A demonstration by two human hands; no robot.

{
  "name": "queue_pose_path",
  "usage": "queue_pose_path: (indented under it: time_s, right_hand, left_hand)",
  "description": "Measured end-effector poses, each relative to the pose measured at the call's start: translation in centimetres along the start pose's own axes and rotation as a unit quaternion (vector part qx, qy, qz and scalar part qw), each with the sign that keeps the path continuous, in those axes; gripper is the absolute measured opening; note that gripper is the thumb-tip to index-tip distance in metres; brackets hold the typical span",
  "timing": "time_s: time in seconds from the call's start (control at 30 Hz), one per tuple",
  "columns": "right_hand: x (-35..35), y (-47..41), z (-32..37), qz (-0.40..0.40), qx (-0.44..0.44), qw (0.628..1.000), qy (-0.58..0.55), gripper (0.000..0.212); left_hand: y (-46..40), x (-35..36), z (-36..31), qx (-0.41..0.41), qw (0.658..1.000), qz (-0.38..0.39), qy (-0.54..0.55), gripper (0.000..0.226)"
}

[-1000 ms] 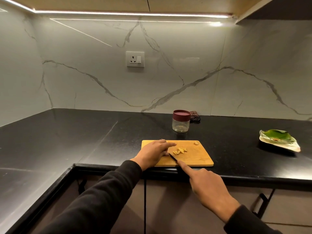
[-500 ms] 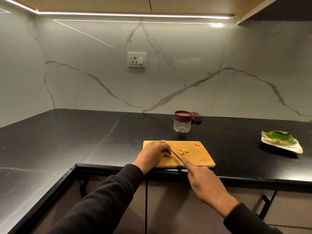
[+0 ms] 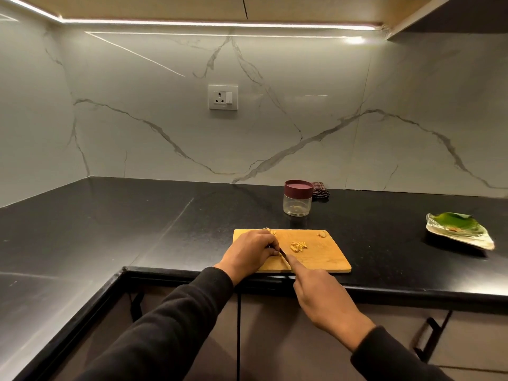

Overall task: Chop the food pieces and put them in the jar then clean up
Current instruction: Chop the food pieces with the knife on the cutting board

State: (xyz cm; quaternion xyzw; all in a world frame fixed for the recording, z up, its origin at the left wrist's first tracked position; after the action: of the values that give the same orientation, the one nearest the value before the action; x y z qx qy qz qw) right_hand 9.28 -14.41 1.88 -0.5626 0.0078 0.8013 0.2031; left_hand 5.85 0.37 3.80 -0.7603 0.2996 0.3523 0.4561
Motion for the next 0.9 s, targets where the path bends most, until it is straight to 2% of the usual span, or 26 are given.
queue_pose_path:
  time_s: [0.23,0.53,0.9]
  right_hand:
    - [0.4,-0.1,0.3,0.003,-0.002,0.999,0.041,0.059]
    - [0.3,0.4,0.5,0.015,0.018,0.999,0.043,0.057]
    - [-1.5,2.6,-0.4,0.020,0.020,0.985,0.172,0.066]
  left_hand:
    - [-0.1,0.2,0.2,-0.008,1.000,0.006,-0.001,0.013]
    - [-0.1,0.2,0.4,-0.026,1.000,0.013,-0.003,0.015]
    - [-0.1,0.1,0.4,-0.023,1.000,0.014,-0.002,0.012]
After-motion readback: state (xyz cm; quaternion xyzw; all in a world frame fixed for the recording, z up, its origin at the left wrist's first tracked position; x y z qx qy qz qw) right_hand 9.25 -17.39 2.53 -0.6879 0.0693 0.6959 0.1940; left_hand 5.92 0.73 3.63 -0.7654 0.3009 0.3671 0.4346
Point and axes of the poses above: each hand's wrist, its own y-axis away from the middle knuckle, its own x-axis out of the palm, z = x × y, the point moved 9 cm from there along -y, towards the middle knuckle, and after that the axes turned 9 degrees about -x, right-handed, at the moved point
